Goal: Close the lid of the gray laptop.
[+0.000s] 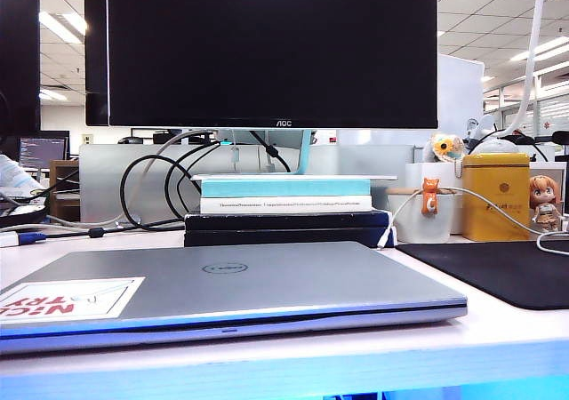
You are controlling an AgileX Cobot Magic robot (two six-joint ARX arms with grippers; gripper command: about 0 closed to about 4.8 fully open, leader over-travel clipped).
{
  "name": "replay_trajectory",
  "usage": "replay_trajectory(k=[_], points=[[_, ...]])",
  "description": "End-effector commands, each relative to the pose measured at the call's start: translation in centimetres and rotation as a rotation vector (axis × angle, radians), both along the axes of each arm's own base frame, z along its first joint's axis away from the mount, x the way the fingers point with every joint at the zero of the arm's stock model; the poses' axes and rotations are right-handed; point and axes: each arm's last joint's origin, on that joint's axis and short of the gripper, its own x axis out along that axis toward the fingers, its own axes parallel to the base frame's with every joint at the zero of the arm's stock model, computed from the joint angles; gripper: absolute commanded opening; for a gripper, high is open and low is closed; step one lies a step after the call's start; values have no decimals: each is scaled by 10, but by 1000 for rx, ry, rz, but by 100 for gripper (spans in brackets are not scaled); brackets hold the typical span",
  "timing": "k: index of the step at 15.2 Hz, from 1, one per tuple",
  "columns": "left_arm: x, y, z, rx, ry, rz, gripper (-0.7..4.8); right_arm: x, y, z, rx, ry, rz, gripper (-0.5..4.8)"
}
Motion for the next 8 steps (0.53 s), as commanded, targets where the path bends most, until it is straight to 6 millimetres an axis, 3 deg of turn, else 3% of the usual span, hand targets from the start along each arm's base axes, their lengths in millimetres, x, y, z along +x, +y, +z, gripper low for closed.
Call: replay_trajectory(k=[1,4,8], points=[[0,0,0,-63,-7,-5,-6,0,0,-5,6,37,-3,-5],[0,-2,0,-97,1,-93,-6,1,0,11,96,-118,-11,-5],[0,-1,-2,-4,20,-85,-6,1,-5,1,58,-18,-63,-5]])
